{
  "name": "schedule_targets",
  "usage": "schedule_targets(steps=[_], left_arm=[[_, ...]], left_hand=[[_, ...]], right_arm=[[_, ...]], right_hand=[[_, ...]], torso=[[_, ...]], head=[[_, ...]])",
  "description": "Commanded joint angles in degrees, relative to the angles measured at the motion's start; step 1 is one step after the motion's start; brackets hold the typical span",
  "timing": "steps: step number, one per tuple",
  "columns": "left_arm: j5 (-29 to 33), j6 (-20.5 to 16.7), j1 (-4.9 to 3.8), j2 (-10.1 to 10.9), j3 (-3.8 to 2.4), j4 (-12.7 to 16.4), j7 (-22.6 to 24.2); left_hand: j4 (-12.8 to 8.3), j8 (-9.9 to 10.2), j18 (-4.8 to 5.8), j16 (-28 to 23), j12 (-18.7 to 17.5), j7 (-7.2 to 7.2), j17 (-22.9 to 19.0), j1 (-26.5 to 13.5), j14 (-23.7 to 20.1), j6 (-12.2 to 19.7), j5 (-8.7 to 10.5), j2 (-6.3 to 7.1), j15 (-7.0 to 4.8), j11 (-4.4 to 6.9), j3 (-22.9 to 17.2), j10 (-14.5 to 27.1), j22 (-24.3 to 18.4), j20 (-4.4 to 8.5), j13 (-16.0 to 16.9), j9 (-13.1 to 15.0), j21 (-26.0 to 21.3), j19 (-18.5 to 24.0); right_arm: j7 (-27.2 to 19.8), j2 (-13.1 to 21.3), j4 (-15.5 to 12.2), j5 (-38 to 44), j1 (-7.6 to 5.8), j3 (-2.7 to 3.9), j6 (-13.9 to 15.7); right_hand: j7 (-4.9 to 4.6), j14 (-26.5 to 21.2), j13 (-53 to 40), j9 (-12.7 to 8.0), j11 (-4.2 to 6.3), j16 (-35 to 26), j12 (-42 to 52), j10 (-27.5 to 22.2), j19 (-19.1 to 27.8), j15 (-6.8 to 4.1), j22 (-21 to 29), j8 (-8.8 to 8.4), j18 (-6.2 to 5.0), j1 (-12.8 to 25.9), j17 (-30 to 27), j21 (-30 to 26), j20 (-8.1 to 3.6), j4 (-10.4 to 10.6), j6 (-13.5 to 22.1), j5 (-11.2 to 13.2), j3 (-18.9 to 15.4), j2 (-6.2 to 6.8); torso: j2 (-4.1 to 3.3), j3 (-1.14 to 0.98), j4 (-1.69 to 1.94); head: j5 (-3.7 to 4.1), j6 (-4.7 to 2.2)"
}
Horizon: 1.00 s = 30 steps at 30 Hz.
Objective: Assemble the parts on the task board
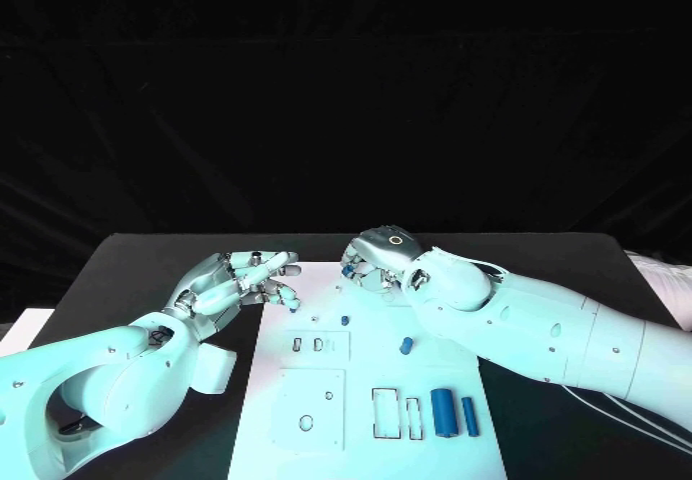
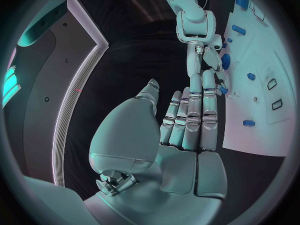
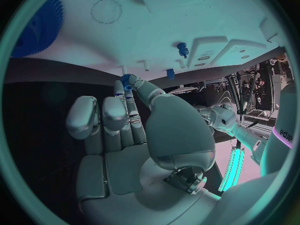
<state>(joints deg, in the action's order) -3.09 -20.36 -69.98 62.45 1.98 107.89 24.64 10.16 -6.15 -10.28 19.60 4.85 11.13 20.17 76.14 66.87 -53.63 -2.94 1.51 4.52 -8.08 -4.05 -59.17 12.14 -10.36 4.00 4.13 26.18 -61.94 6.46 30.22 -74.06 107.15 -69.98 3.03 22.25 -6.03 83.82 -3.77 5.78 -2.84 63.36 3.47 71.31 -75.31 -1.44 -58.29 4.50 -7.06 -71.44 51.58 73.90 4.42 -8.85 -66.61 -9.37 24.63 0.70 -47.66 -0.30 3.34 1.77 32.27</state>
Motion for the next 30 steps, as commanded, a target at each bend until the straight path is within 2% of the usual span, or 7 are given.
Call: schedule_targets(steps=[1, 10, 14, 19, 30], left_arm=[[0.1, 0.8, -0.08, -0.2, -0.03, 0.0, 0.4], [0.1, 0.9, -0.08, -0.3, -0.03, -0.1, 0.2], [0.1, 0.8, -0.08, -0.2, -0.03, 0.0, 0.2], [0.1, 0.8, -0.08, -0.2, -0.03, 0.0, 0.2], [0.1, 1.1, -0.08, -0.2, -0.03, 0.0, 0.2]], left_hand=[[-0.2, 0.3, 0.02, 0.2, -0.2, 0.33, 0.0, 0.1, -0.4, -0.2, 0.11, -0.60, 0.15, -0.38, 0.0, 0.0, 0.1, -0.02, -0.1, -0.1, 0.2, 0.2], [-0.2, 0.3, 0.02, 0.2, -0.2, 0.33, 0.0, 0.1, -0.4, -0.2, 0.11, -0.60, 0.15, -0.38, 0.0, 0.0, 0.1, -0.02, -0.1, -0.1, 0.2, 0.2], [-0.3, 0.4, 0.02, 0.2, -0.3, 0.33, 0.1, 0.1, -0.4, -0.3, 0.11, -0.67, 0.16, -0.38, 0.0, 0.0, 0.1, -0.02, -0.1, -0.1, 0.2, 0.2], [-0.3, 0.4, 0.02, 0.2, -0.3, 0.33, 0.1, 0.1, -0.4, -0.3, 0.11, -0.67, 0.16, -0.38, 0.0, 0.0, 0.1, -0.02, -0.1, -0.1, 0.2, 0.2], [-0.3, 0.4, 0.02, 0.2, -0.3, 0.33, 0.2, 0.2, -0.5, -0.3, 0.11, -0.72, 0.16, -0.39, 0.0, 0.0, 0.1, -0.03, -0.1, -0.1, 0.2, 0.3]], right_arm=[[0.8, -0.4, 0.3, 0.5, -0.03, 0.03, 1.7], [1.2, -1.1, 1.1, 0.6, -0.06, 0.03, 0.5], [1.5, -1.2, 1.3, 0.8, -0.06, 0.03, -0.7], [2.2, -1.1, 1.3, 1.3, -0.07, 0.03, -1.4], [4.7, -1.5, 1.2, 2.7, -0.10, 0.03, 0.2]], right_hand=[[-0.39, 1.0, -0.1, 1.0, -0.29, 0.2, 0.0, 0.2, -0.2, -0.16, 0.0, 0.24, 1.05, -0.8, 0.1, 0.2, -0.09, 0.2, -0.1, 0.0, 0.5, -0.17], [-0.44, 1.0, -0.1, 1.0, -0.33, 0.2, 0.0, 0.1, -0.1, -0.12, -0.1, 0.19, 1.05, -0.8, 0.1, 0.3, -0.06, 0.2, -0.1, 0.1, 0.6, -0.03], [-0.44, 1.0, -0.1, 1.0, -0.33, 0.2, 0.0, 0.1, -0.1, -0.12, -0.1, 0.19, 1.05, -0.8, 0.1, 0.3, -0.06, 0.2, -0.1, 0.1, 0.6, -0.03], [-0.46, 1.0, -0.1, 1.0, -0.36, 0.2, 0.0, 0.1, -0.1, -0.10, -0.2, 0.15, 1.07, -0.8, 0.1, 0.3, -0.04, 0.3, 0.0, 0.1, 0.7, 0.04], [-0.62, 0.6, 0.0, 1.2, -0.56, -0.8, 0.0, -0.5, 0.3, 0.10, 0.2, -0.24, 0.98, -0.3, -1.4, 0.2, 0.14, 0.7, 0.3, 0.2, 1.1, 0.78]], torso=[[-0.37, 0.20, 0.14], [-0.93, 0.33, 0.32], [-1.06, 0.32, 0.38], [-1.07, 0.27, 0.24], [-1.15, 0.28, 0.30]], head=[[0.09, -0.16], [0.16, -0.04], [0.18, 0.10], [0.01, 0.27], [0.12, 0.17]])
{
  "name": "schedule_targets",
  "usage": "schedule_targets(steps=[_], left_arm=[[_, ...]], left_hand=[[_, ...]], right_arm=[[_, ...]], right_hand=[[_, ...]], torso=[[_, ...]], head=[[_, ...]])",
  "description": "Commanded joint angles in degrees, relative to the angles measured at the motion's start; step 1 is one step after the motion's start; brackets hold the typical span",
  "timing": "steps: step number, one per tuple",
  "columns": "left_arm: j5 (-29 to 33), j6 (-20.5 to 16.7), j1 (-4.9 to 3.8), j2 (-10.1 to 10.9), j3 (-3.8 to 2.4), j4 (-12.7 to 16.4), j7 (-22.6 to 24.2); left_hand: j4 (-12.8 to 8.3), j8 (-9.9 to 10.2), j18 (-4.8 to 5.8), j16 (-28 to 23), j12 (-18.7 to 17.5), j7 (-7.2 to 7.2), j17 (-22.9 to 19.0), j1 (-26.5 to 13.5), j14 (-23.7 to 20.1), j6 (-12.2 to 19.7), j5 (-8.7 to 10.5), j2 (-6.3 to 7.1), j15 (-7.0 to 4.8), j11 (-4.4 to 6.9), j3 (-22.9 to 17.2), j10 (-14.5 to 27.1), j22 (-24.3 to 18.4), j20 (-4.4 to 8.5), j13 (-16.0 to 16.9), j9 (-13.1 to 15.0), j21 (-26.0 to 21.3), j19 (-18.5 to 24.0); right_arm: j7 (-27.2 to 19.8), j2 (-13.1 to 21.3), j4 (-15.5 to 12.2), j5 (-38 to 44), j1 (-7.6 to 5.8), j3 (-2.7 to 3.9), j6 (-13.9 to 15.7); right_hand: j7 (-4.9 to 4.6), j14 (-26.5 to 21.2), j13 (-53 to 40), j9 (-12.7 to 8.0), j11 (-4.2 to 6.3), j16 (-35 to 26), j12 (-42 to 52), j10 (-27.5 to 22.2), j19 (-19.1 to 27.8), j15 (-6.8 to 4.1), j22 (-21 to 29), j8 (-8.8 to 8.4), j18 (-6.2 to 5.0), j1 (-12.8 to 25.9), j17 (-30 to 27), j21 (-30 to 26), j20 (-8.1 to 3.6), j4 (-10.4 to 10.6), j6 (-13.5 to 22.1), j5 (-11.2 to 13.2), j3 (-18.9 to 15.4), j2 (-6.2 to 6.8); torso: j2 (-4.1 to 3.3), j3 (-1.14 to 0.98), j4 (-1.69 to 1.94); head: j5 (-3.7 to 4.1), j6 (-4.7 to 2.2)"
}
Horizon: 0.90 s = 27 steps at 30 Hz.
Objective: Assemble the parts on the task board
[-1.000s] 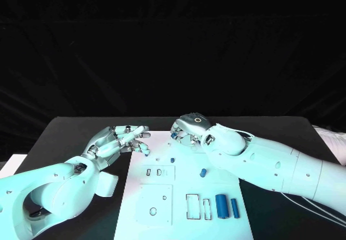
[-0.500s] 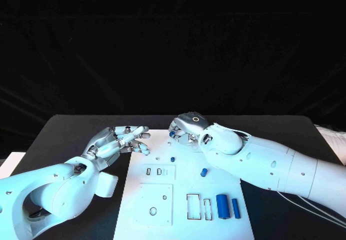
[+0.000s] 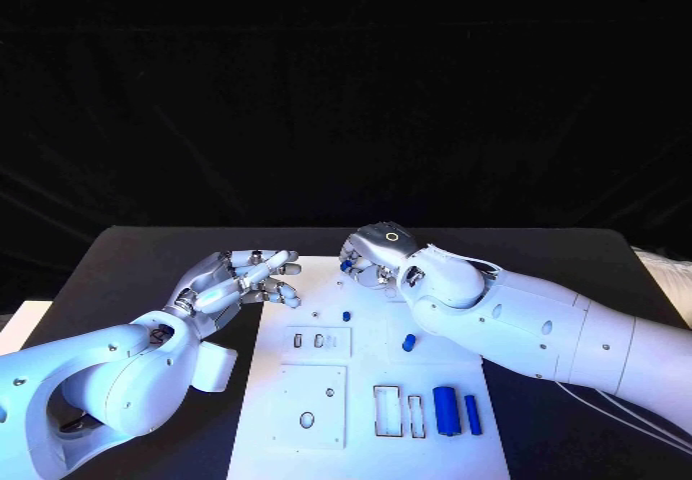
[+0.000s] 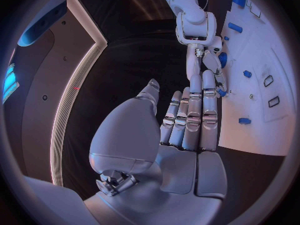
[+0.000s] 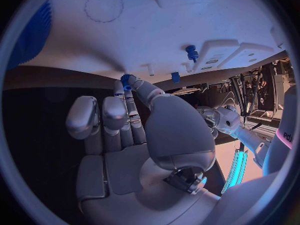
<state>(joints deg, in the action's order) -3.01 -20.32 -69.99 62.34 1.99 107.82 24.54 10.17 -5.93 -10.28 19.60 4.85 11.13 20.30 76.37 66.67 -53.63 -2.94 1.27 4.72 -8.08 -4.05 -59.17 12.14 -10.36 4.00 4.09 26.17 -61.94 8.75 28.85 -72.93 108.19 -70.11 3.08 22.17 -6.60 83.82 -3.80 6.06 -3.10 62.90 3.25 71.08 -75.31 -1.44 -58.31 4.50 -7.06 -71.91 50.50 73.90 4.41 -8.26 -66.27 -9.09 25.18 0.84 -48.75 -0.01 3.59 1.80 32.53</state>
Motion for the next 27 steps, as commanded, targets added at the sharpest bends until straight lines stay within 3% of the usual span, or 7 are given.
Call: schedule_targets(steps=[1, 5, 12, 20, 23, 27], left_arm=[[0.1, 1.1, -0.07, -0.1, -0.04, 0.1, 0.3], [0.1, 1.1, -0.07, -0.1, -0.04, 0.1, 0.2], [0.1, 1.1, -0.07, 0.0, -0.04, 0.1, 0.2], [-0.1, 1.1, -0.08, 0.0, -0.04, 0.0, 0.2], [-0.1, 1.1, -0.08, 0.1, -0.04, -0.1, 0.2], [-0.1, 1.2, -0.09, 0.3, -0.04, -0.2, 0.2]], left_hand=[[-0.3, 0.2, 0.02, 0.2, -0.3, 0.33, 0.1, -0.1, -0.3, -0.3, 0.11, -0.49, -0.04, -0.39, 0.0, 0.0, 0.1, -0.03, -0.1, -0.1, 0.2, 0.3], [-0.3, 0.2, 0.02, 0.2, -0.3, 0.33, 0.1, -0.1, -0.3, -0.3, 0.11, -0.49, -0.04, -0.39, 0.0, 0.0, 0.1, -0.03, -0.1, -0.1, 0.2, 0.3], [-0.3, 0.2, 0.02, 0.2, -0.3, 0.33, 0.1, -0.1, -0.3, -0.3, 0.11, -0.49, -0.04, -0.39, 0.0, 0.0, 0.1, -0.03, -0.1, -0.1, 0.2, 0.3], [-0.5, 0.3, 0.01, 0.2, -0.5, 0.34, 0.3, 0.1, -0.4, -0.2, 0.10, -0.64, -0.03, -0.40, 0.0, 0.0, 0.1, -0.04, -0.1, -0.1, 0.3, 0.4], [-0.5, 0.3, 0.01, 0.2, -0.5, 0.34, 0.3, 0.1, -0.4, -0.2, 0.10, -0.64, -0.03, -0.40, 0.0, 0.0, 0.1, -0.04, -0.1, -0.1, 0.3, 0.4], [-0.5, 0.3, 0.01, 0.2, -0.5, 0.34, 0.3, 0.1, -0.4, -0.2, 0.10, -0.64, -0.03, -0.40, 0.0, 0.0, 0.1, -0.04, -0.1, -0.1, 0.3, 0.4]], right_arm=[[2.6, -0.2, 0.1, 1.7, 0.02, -0.02, 0.3], [2.9, -0.4, 0.2, 1.7, -0.06, -0.02, 0.6], [2.8, -0.6, 0.4, 1.3, -0.20, -0.02, 0.7], [2.7, 0.5, -0.7, 0.6, -0.26, -0.03, 1.3], [2.7, 2.5, -2.8, -0.9, -0.25, 0.01, 2.3], [2.8, 7.0, -7.1, -6.0, -0.24, 0.68, 4.2]], right_hand=[[-0.08, 0.5, 0.0, 0.9, -0.34, -0.5, 0.2, -0.4, 0.4, 0.14, 0.4, -0.34, 0.94, 0.3, -0.5, 0.2, 0.19, 0.2, 0.1, 0.0, 0.6, 0.81], [-0.32, 0.1, 0.2, 0.8, -0.67, -1.4, 0.1, -1.7, 1.1, 0.39, 1.2, -0.86, 0.78, 0.8, -1.7, -0.2, 0.41, 0.7, 1.0, 0.3, 1.0, 1.65], [-1.57, -2.4, 0.2, -1.4, -2.96, -9.5, 0.3, -12.4, 6.3, 2.29, 9.4, -0.99, -0.71, 1.7, -11.2, -5.3, 2.18, 2.9, 9.6, 0.7, -0.8, 5.66], [-1.58, -2.2, 0.1, -1.7, -3.06, -10.2, 0.5, -12.7, 6.3, 2.31, 9.8, -0.80, -0.78, 0.9, -11.9, -5.6, 2.43, 4.0, 9.9, 0.2, -1.9, 5.44], [-1.65, -1.8, 0.0, -1.7, -2.70, -10.1, 0.9, -11.0, 5.9, 2.06, 9.4, -0.57, -0.73, 0.4, -11.7, -5.4, 2.24, 4.6, 8.8, -0.2, -2.0, 5.13], [-1.76, -0.1, -0.9, -1.5, -1.54, -6.0, 3.3, -4.1, 3.2, 1.22, 5.0, -0.26, 0.05, 0.4, -6.7, -2.7, 1.55, 5.9, 6.9, -1.0, -1.4, 4.92]], torso=[[-0.08, 0.00, 0.06], [-0.09, 0.02, 0.07], [-0.13, 0.03, 0.00], [-0.16, -0.08, -0.06], [-0.11, -0.17, -0.30], [0.01, -0.23, -0.68]], head=[[0.12, -0.11], [0.06, -0.14], [-0.06, -0.17], [-0.14, -0.13], [-0.25, -0.21], [0.00, -0.54]])
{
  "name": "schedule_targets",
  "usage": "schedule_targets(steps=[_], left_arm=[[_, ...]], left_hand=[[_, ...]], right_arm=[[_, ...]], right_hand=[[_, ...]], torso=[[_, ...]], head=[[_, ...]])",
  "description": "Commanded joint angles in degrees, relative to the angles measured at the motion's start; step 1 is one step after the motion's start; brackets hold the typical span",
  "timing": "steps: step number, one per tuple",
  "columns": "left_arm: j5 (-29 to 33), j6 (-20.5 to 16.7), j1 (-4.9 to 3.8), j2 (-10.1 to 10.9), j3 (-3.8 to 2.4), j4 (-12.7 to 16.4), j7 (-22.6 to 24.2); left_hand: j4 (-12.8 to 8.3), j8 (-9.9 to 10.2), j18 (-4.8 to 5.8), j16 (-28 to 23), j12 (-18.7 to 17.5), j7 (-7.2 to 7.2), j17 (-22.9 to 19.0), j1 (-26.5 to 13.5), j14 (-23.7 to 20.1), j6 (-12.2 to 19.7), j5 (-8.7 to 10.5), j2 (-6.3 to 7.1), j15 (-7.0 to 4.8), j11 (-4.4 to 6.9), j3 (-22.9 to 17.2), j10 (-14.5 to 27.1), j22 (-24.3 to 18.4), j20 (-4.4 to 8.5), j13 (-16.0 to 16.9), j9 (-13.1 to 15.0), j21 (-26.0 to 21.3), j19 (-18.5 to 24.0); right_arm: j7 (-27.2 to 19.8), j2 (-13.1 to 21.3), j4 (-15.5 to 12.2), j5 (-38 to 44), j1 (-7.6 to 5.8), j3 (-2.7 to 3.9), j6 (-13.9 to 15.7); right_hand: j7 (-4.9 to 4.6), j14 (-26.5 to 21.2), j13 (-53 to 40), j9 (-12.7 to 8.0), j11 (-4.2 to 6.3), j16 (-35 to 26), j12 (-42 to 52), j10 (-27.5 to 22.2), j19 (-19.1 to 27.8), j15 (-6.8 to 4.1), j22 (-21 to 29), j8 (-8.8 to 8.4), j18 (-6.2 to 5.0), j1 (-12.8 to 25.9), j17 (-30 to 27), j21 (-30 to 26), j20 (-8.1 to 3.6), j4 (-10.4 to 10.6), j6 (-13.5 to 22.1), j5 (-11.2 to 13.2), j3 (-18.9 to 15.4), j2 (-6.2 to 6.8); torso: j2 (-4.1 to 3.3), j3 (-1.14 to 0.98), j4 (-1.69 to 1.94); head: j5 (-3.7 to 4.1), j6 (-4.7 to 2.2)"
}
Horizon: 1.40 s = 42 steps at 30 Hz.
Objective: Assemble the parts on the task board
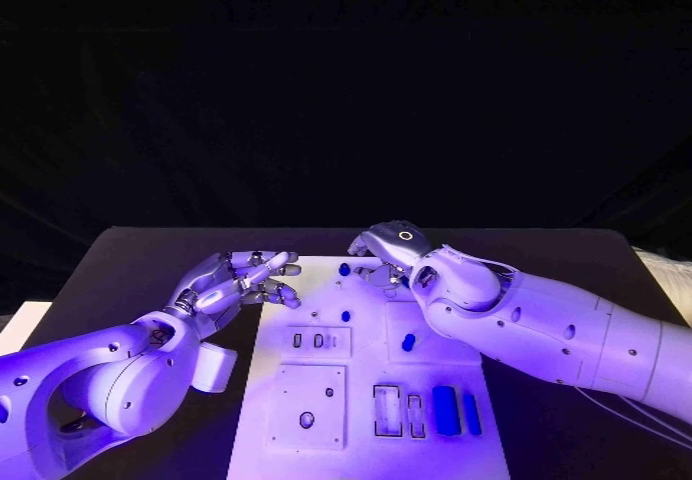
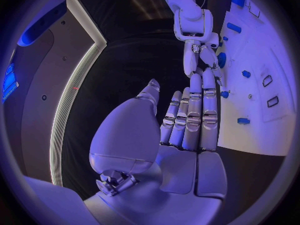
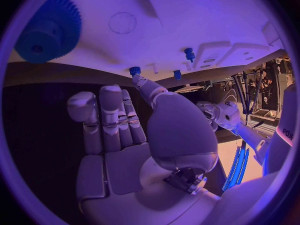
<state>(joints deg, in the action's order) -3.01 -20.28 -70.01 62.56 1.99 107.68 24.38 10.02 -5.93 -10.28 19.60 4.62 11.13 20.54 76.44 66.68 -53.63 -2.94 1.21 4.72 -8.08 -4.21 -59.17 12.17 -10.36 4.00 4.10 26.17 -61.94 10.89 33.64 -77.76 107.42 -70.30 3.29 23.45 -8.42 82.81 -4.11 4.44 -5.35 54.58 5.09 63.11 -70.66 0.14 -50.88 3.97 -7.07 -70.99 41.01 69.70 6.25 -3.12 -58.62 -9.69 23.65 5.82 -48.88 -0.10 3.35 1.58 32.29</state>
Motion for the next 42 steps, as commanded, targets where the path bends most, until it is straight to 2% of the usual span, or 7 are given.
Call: schedule_targets(steps=[1, 4, 7, 10, 13, 24, 42], left_arm=[[-0.1, 1.2, -0.08, 0.1, -0.04, -0.1, 0.3], [-0.1, 1.2, -0.07, 0.1, -0.03, -0.3, 0.4], [0.0, 1.3, -0.07, 0.2, -0.03, -0.4, 0.4], [0.0, 1.3, -0.07, 0.1, -0.03, -0.6, 0.4], [0.0, 1.4, -0.07, 0.0, -0.03, -0.7, 0.4], [0.0, 1.4, -0.06, -0.2, -0.02, -1.1, 0.3], [0.0, 1.6, -0.06, -0.3, -0.02, -1.3, 0.3]], left_hand=[[-0.3, 0.3, 0.01, 0.2, -0.2, 0.34, 0.0, 0.0, -0.4, -0.2, 0.10, -0.57, -0.03, -0.40, 0.1, 0.0, 0.1, -0.04, -0.1, -0.1, 0.3, 0.4], [-0.3, 0.3, 0.01, 0.2, -0.2, 0.34, 0.0, 0.0, -0.4, -0.2, 0.10, -0.57, -0.03, -0.40, 0.1, 0.0, 0.1, -0.04, -0.1, -0.1, 0.3, 0.4], [-0.4, 0.4, 0.01, 0.2, -0.3, 0.33, 0.1, 0.1, -0.4, -0.3, 0.11, -0.65, -0.03, -0.40, 0.1, 0.0, 0.1, -0.05, -0.1, -0.1, 0.3, 0.4], [-0.4, 0.4, 0.01, 0.2, -0.3, 0.33, 0.1, 0.1, -0.4, -0.3, 0.11, -0.65, -0.03, -0.40, 0.1, 0.0, 0.1, -0.05, -0.1, -0.1, 0.3, 0.4], [-0.4, 0.4, 0.01, 0.2, -0.3, 0.33, 0.1, 0.1, -0.4, -0.3, 0.11, -0.65, -0.03, -0.40, 0.1, 0.0, 0.1, -0.05, -0.1, -0.1, 0.3, 0.4], [-0.5, 0.4, 0.00, 0.2, -0.3, 0.31, 0.2, 0.2, -0.4, -0.3, 0.11, -0.72, -0.03, -0.38, 0.1, 0.0, 0.1, -0.05, -0.1, -0.1, 0.4, 0.4], [-0.5, 0.4, 0.00, 0.2, -0.3, 0.31, 0.2, 0.2, -0.4, -0.3, 0.11, -0.72, -0.03, -0.38, 0.1, 0.0, 0.1, -0.05, -0.1, -0.1, 0.4, 0.4]], right_arm=[[0.8, 3.5, -3.4, -7.4, -0.04, 0.72, 3.0], [1.7, 7.2, -6.2, -14.3, -0.03, 1.38, 1.5], [2.7, 10.2, -7.6, -19.0, -0.03, 1.79, -1.0], [3.7, 12.0, -7.9, -21.0, -0.02, 2.01, -3.0], [5.0, 13.0, -7.6, -22.0, -0.02, 2.13, -4.8], [6.8, 13.4, -6.6, -22.9, 0.09, 2.22, -9.8], [6.3, 11.1, -5.9, -17.3, 0.67, 2.21, -10.2]], right_hand=[[0.03, 1.4, -1.3, 0.1, 1.22, 3.7, 2.7, 6.8, -2.3, -0.73, -3.8, 0.28, 0.31, -0.4, 4.4, 2.3, -0.57, 0.9, -1.0, -0.5, 0.2, 0.13], [0.35, 2.4, -4.2, -0.1, 2.56, 7.1, 7.5, 15.2, -4.3, -1.79, -7.5, -0.19, 0.97, 0.2, 8.6, 4.5, -1.48, 1.4, -0.3, -1.3, -1.1, 1.77], [1.51, 3.7, -12.3, -0.3, 3.48, 14.7, 15.2, 17.0, -7.5, -3.08, -13.7, 0.18, 2.15, 0.1, 17.9, 8.3, -2.66, 2.2, 1.0, -3.7, -5.0, 3.40], [1.12, 3.7, -36.7, -0.2, 3.11, 20.2, 37.0, 14.5, -9.0, -2.66, -18.2, 0.37, 2.95, -0.1, 25.0, 10.9, -2.19, 4.6, 2.4, -4.6, -9.5, 2.34], [0.76, 3.8, -44.6, -0.2, 2.97, 21.7, 43.5, 13.6, -9.3, -2.04, -19.5, 0.38, 3.09, 0.0, 27.1, 11.6, -2.11, 5.8, 3.1, -5.2, -11.4, 2.10], [0.32, 4.0, -51.8, -0.1, 2.51, 23.6, 48.6, 12.5, -9.7, -1.67, -21.0, 0.58, 3.32, -0.6, 29.9, 12.5, -1.65, 7.8, 4.2, -6.1, -14.2, 1.45], [0.61, 4.3, -57.8, 0.2, 2.76, 25.1, 53.9, 14.3, -10.6, -1.82, -23.1, 1.75, 3.71, -2.5, 32.1, 13.5, -1.70, 7.6, 2.8, -5.8, -14.6, 0.78]], torso=[[0.20, -0.18, -0.59], [0.39, -0.24, -1.07], [0.50, -0.20, -1.61], [0.56, -0.20, -1.93], [0.57, -0.25, -2.07], [0.49, -0.15, -1.80], [0.43, -0.17, -1.86]], head=[[0.23, -0.37], [0.51, -0.57], [0.95, -0.83], [1.16, -0.91], [1.28, -0.86], [1.77, -0.41], [1.28, 0.37]])
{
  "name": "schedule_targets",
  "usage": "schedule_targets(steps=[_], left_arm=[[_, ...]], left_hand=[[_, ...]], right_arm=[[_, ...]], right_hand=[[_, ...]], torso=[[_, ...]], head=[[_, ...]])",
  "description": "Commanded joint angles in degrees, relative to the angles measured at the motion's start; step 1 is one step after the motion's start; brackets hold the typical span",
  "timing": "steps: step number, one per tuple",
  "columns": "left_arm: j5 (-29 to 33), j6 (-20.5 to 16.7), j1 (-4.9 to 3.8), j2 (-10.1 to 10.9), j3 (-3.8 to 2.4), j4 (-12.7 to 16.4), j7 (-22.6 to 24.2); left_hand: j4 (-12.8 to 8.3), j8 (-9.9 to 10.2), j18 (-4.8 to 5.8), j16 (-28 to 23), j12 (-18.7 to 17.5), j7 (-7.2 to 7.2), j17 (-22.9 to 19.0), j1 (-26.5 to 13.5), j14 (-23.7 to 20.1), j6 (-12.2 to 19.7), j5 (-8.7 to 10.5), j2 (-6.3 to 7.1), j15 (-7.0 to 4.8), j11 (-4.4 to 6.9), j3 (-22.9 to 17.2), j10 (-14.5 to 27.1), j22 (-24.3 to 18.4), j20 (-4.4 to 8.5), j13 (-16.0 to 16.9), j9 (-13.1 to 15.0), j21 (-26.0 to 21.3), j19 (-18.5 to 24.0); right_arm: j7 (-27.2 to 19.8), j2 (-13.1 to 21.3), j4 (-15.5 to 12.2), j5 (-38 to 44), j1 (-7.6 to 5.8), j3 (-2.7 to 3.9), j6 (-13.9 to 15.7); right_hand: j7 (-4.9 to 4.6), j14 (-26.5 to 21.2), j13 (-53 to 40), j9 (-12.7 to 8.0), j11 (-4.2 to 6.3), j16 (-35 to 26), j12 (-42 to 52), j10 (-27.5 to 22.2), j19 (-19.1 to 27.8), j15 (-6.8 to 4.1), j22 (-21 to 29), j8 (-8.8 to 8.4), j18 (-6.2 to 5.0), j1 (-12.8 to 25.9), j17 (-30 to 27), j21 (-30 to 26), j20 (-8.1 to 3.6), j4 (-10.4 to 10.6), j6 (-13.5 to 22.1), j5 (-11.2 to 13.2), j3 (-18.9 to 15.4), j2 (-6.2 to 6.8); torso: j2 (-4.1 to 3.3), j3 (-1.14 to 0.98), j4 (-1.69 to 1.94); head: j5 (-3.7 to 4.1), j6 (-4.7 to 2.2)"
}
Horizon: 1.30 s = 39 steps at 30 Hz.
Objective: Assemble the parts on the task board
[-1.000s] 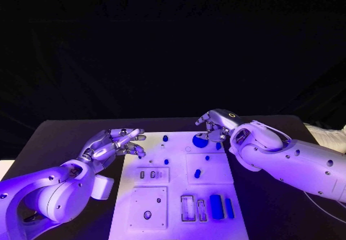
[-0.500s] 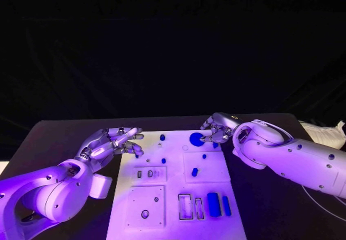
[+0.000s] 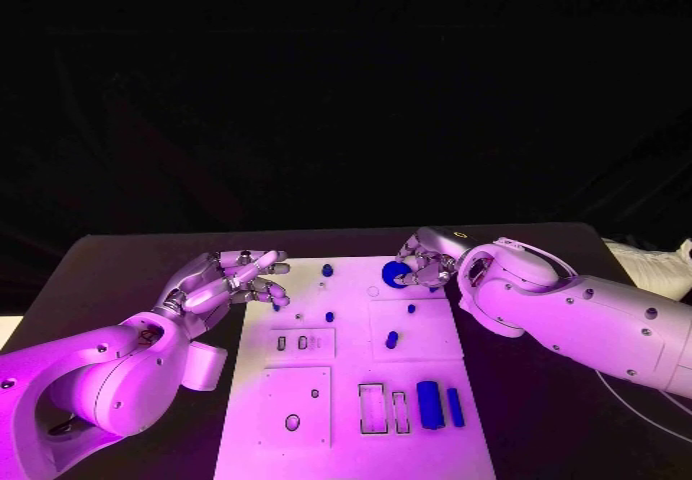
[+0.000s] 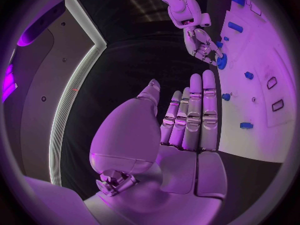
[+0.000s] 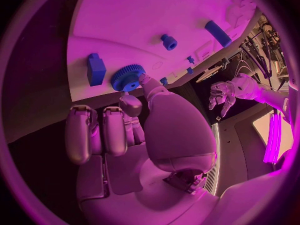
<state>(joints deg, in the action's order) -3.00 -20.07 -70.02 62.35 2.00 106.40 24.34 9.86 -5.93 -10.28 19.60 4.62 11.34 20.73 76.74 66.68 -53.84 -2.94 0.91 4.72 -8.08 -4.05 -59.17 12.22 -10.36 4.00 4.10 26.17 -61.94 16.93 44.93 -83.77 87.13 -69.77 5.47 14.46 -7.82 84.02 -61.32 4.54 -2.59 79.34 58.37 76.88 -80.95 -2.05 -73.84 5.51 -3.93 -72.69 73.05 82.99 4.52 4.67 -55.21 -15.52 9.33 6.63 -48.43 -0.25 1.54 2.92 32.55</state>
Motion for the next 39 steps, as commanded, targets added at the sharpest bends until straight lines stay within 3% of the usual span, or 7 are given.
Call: schedule_targets(steps=[1, 21, 27, 33, 39], left_arm=[[0.0, 1.3, -0.05, -0.1, -0.04, 0.0, 0.3], [0.0, 1.4, -0.05, -0.2, -0.04, -0.1, 0.3], [0.0, 1.4, -0.05, -0.2, -0.04, -0.1, 0.2], [0.0, 1.4, -0.05, -0.2, -0.04, 0.0, 0.3], [0.0, 1.5, -0.05, -0.2, -0.04, -0.1, 0.3]], left_hand=[[-0.3, 0.4, 0.00, 0.2, -0.3, 0.10, 0.1, -0.1, -0.4, -0.1, 0.11, -0.42, -0.04, -0.38, -0.1, 0.0, 0.1, -0.05, -0.1, -0.1, 0.4, 0.4], [-0.3, 0.4, 0.00, 0.2, -0.3, 0.10, 0.1, -0.1, -0.4, -0.1, 0.11, -0.42, -0.04, -0.38, -0.1, 0.0, 0.1, -0.05, -0.1, -0.1, 0.4, 0.4], [-0.5, 0.4, -0.01, 0.2, -0.4, 0.08, 0.2, 0.0, -0.5, -0.2, 0.10, -0.51, -0.05, -0.37, -0.1, -0.1, 0.1, -0.05, 0.0, -0.1, 0.4, 0.5], [-0.5, 0.5, -0.02, 0.2, -0.4, 0.08, 0.3, 0.1, -0.5, -0.2, 0.11, -0.56, -0.05, -0.37, -0.1, -0.1, 0.1, -0.05, 0.0, -0.1, 0.4, 0.5], [-0.5, 0.5, -0.02, 0.2, -0.4, 0.08, 0.3, 0.1, -0.5, -0.2, 0.11, -0.63, -0.05, -0.36, -0.1, -0.1, 0.1, -0.05, 0.0, -0.1, 0.5, 0.5]], right_arm=[[0.2, -0.2, 0.1, 3.2, 0.15, 0.02, -1.3], [1.2, -0.7, 0.6, 7.5, 0.37, 0.01, -2.6], [1.0, -0.8, 0.6, 8.2, 0.37, 0.01, -2.6], [0.2, -1.2, -0.1, 8.6, 0.40, 0.01, 0.4], [-0.7, -1.7, -2.0, 8.8, 0.43, 0.01, 6.3]], right_hand=[[0.03, 3.1, -0.9, 0.1, 0.02, 0.4, 0.9, 0.7, -0.3, 0.36, -0.2, 0.27, 0.58, -0.9, 0.2, 0.3, 0.02, -0.2, -0.7, 0.0, -0.3, -0.04], [0.14, 3.3, -4.7, 0.2, 0.18, 1.3, 4.0, 1.6, -0.9, 0.25, -1.6, 1.05, 0.83, -3.1, 1.7, 1.0, -0.07, -1.2, -2.1, 1.4, 1.0, -1.27], [0.68, 3.3, -6.2, 0.7, 0.59, 1.6, 5.3, 2.2, -1.0, -0.01, -2.0, 2.09, 0.90, -3.7, 2.2, 1.2, -0.21, -1.5, -4.5, 2.2, 2.6, -2.29], [1.41, 3.4, -7.7, 1.2, 1.17, 1.9, 6.7, 3.0, -1.4, -0.48, -2.8, 2.65, 1.04, -4.0, 2.6, 1.5, -0.58, -1.7, -6.5, 2.8, 4.0, -3.00], [1.57, 3.4, -8.5, 1.3, 1.33, 1.9, 7.4, 3.4, -1.5, -0.66, -3.0, 2.41, 1.10, -3.1, 2.7, 1.6, -0.82, -1.3, -7.0, 2.6, 4.4, -2.83]], torso=[[-0.02, -0.03, -0.05], [-0.07, -0.04, -0.05], [-0.02, 0.00, -0.06], [-0.06, -0.03, -0.08], [-0.05, 0.02, 0.07]], head=[[-0.07, 0.14], [-0.12, 0.48], [-0.14, 0.56], [-0.21, 0.54], [-0.39, 0.45]])
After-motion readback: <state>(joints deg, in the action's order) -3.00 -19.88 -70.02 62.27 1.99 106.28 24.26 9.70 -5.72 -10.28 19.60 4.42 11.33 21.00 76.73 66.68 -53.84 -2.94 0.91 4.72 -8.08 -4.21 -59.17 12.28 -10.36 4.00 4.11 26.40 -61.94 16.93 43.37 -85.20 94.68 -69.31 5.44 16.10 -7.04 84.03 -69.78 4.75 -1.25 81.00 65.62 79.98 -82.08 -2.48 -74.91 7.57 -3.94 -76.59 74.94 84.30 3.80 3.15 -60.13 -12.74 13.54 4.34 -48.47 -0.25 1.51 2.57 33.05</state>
